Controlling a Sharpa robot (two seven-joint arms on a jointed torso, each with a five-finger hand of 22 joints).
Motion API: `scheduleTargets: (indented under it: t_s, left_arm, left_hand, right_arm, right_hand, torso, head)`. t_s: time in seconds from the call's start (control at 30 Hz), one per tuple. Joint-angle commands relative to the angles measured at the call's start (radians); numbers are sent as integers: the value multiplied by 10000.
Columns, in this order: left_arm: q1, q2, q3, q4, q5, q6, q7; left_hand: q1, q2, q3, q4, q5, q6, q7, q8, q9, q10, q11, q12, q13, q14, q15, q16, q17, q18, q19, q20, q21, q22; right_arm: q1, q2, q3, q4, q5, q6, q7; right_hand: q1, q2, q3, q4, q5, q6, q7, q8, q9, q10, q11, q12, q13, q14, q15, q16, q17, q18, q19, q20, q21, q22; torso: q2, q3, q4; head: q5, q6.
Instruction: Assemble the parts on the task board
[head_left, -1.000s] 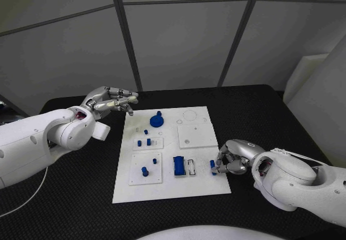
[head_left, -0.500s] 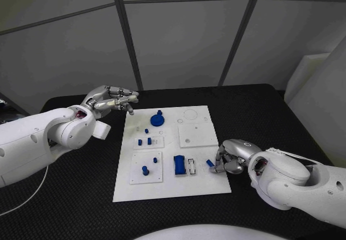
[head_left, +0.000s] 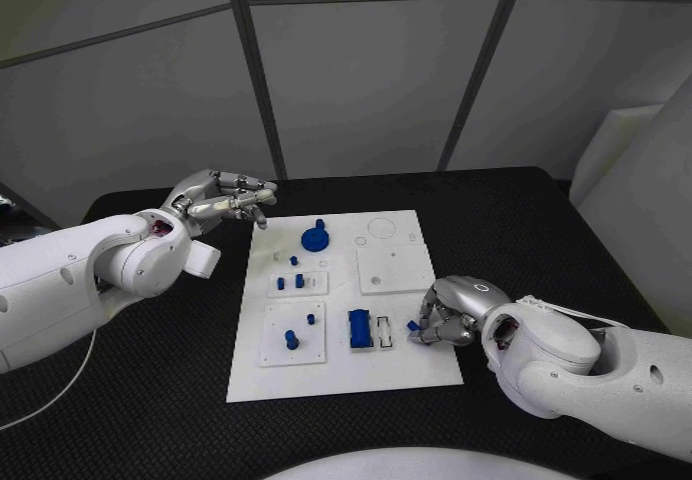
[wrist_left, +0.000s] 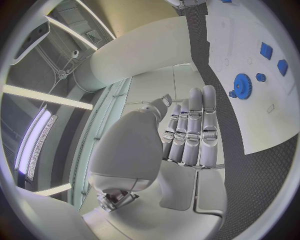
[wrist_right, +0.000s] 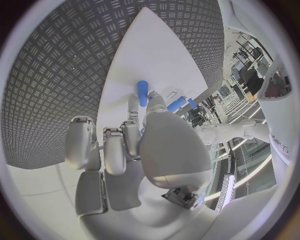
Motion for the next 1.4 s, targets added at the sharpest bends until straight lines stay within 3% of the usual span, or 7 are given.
scheduleTargets:
  t_s: [0.03, 0.13, 0.3, 0.53, 0.77, 1.07, 1.4]
  left_arm:
    - [12, 5, 8, 31, 45, 110, 14]
    - [12, -2, 8, 34, 45, 119, -9]
    - [12, -19, 8, 35, 45, 114, -41]
    - [12, -52, 8, 57, 45, 104, -88]
    - [12, -75, 7, 59, 45, 98, -113]
    - [12, -63, 6, 56, 45, 104, -124]
    - [13, -85, 5, 74, 45, 94, -128]
  left_hand:
    - [7, -23, -25, -13, -12, -35, 12, 31, -2, -70, -5, 33, 6, 54, 31, -67, -13, -125, 36, 9, -67, -16]
    - [2, -24, -29, -10, -13, -40, 14, 29, -4, -76, -3, 32, 5, 53, 32, -69, -15, -125, 36, 9, -68, -19]
    - [-2, -27, -33, -9, -12, -49, 16, 26, -5, -84, -1, 31, 4, 53, 33, -70, -17, -126, 36, 10, -71, -22]
    - [-1, -26, -33, -9, -12, -52, 16, 25, -6, -87, 0, 30, 3, 53, 34, -71, -18, -126, 37, 10, -71, -24]
    - [0, -25, -32, -9, -11, -57, 17, 23, -7, -92, 1, 29, 2, 53, 34, -71, -19, -126, 37, 10, -72, -25]
    - [4, -15, -29, -9, -8, -69, 21, 18, -9, -104, 3, 27, 1, 53, 34, -73, -22, -126, 38, 10, -75, -30]
    - [-1, -7, -29, -3, -7, -74, 24, 17, -10, -110, 5, 29, 0, 53, 36, -75, -25, -126, 39, 11, -77, -34]
  right_arm:
    - [-68, 101, -60, -133, -606, 607, -238]
    - [-71, 177, -61, -189, -847, 931, -254]
    - [-76, 251, -63, -227, -1029, 1233, -273]
    - [-80, 232, -64, -194, -930, 1269, -316]
    - [-80, 163, -61, 14, 443, -66, 125]
    - [-75, 109, -56, 161, 2304, -1817, 643]
    - [-68, 189, -51, 197, 3743, -3130, 1588]
  right_hand:
    - [244, 19, 29, -124, 88, -141, 18, -81, -35, -44, 55, -94, 339, 831, -53, 0, 1593, 61, -59, -26, -58, 163]
    - [878, 173, 292, -422, 117, -139, -8, -130, -21, -83, 28, -115, 336, 832, -75, 3, 1604, 67, -74, -31, -77, 151]
    - [1919, 470, 1169, -880, -1102, -60, 10, -278, -54, -151, 23, -160, 334, 838, -86, 22, 1649, 68, -85, -75, -93, 153]
    - [2074, 398, 1792, -983, -915, 40, 15, -405, -87, -170, 29, -180, 337, 840, -74, 28, 1665, 63, -79, -56, -85, 177]
    - [1582, -31, 2642, -774, -55, 290, -121, -425, 5, 69, -83, 119, 594, 908, -152, 190, 1979, -44, 239, -110, 297, 653]
    - [949, -432, 3432, -427, 127, 249, -95, -548, 84, 108, -58, 128, 620, 911, -150, 202, 2001, -58, 275, -115, 348, 729]
    - [373, -733, 3542, -183, 1051, 321, -104, -557, 180, 192, -61, 249, 727, 944, -145, 282, 2159, -87, 359, -114, 450, 862]
  torso:
    - [-13, -4, 5]
    - [-17, -4, 23]
    - [-10, -1, -5]
    - [-13, 1, -22]
    - [-19, 9, 4]
    - [-4, -13, 8]
    - [5, -3, 16]
  head:
    - [0, 3]
    - [-2, -9]
    - [35, -4]
    - [49, -9]
    - [46, -10]
    - [62, -34]
    - [73, -75]
